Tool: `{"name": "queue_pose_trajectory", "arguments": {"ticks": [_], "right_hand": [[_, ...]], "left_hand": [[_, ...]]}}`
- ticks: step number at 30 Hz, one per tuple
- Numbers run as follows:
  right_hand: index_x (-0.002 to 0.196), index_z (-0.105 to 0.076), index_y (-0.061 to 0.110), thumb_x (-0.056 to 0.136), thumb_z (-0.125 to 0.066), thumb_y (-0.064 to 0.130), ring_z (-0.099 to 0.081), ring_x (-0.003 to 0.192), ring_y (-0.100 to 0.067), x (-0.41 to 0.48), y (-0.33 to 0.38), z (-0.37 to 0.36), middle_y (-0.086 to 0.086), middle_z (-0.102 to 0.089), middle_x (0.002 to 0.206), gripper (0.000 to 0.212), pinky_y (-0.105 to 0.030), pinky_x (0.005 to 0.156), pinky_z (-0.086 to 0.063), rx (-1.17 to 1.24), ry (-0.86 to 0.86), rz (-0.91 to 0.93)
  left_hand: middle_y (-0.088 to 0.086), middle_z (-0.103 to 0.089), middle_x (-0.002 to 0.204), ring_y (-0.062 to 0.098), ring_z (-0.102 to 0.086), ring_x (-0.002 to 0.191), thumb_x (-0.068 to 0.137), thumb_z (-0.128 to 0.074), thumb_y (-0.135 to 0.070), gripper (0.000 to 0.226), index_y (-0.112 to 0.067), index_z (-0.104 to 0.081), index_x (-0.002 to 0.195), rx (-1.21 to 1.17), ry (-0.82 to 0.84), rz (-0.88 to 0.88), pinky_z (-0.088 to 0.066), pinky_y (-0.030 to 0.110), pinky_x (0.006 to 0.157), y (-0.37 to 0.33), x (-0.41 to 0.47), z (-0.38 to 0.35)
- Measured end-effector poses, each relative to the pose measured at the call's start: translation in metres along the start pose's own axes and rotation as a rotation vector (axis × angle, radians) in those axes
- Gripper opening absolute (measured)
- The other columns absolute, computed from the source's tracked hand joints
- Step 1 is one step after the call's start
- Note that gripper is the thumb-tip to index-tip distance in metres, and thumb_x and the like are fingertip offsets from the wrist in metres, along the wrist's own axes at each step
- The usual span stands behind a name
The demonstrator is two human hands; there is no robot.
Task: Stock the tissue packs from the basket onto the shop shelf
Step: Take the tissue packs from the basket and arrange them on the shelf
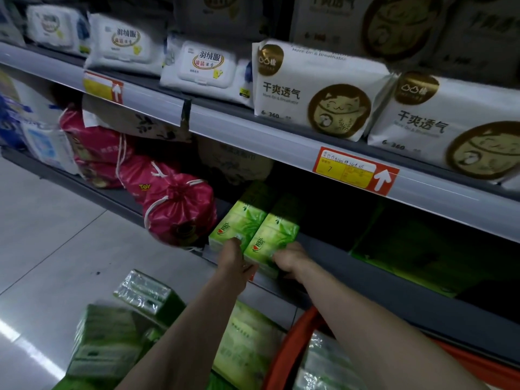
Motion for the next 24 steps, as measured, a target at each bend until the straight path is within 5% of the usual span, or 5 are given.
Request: {"name": "queue_pose_trajectory", "arguments": {"ticks": [4,13,18,24], "right_hand": [[0.119,-0.066,0.017,0.090,-0.067,0.029,-0.066,0.122,-0.030,-0.029,0.005,0.014,-0.009,-0.065,0.132,0.032,-0.030,0.092,-0.055,-0.108,-0.100,0.055],[0.104,-0.074,0.015,0.091,-0.063,0.025,-0.066,0.093,-0.021,-0.117,0.005,0.054,-0.005,-0.070,0.104,0.020,-0.033,0.085,-0.058,-0.103,-0.088,0.327],[0.104,-0.077,0.022,0.067,-0.057,0.044,-0.072,0.093,-0.023,-0.211,-0.049,0.106,-0.002,-0.076,0.101,0.047,-0.038,0.088,-0.063,-0.130,-0.184,0.430],[0.110,-0.079,0.024,0.093,-0.065,0.039,-0.071,0.097,-0.017,-0.324,-0.140,0.171,0.001,-0.078,0.102,0.026,-0.037,0.089,-0.059,-0.153,-0.260,0.512]], "left_hand": [[0.026,-0.045,0.143,0.043,-0.050,0.133,0.105,-0.046,-0.029,0.052,-0.003,-0.038,0.151,0.037,0.033,-0.003,-0.049,0.047,0.104,-0.010,-0.017,-0.005],[0.018,-0.060,0.133,0.036,-0.063,0.103,0.107,-0.043,-0.031,0.045,-0.001,-0.054,0.138,0.344,0.153,-0.165,-0.053,0.041,0.078,-0.024,-0.106,-0.028],[0.012,-0.068,0.118,0.031,-0.066,0.090,0.106,-0.047,-0.035,0.043,-0.006,-0.062,0.133,0.772,0.192,-0.395,-0.045,0.034,0.076,-0.003,-0.169,-0.046],[0.011,-0.077,0.100,0.026,-0.069,0.083,0.094,-0.062,-0.032,0.030,-0.010,-0.076,0.109,0.965,0.351,-0.674,-0.051,0.033,0.071,0.083,-0.275,-0.061]]}}
Point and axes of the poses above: each hand's wrist, its own x-axis towards the middle knuckle, its own z-axis out of the back of the hand, y = z × x, the point moved 2 cm from there along x, towards the middle knuckle
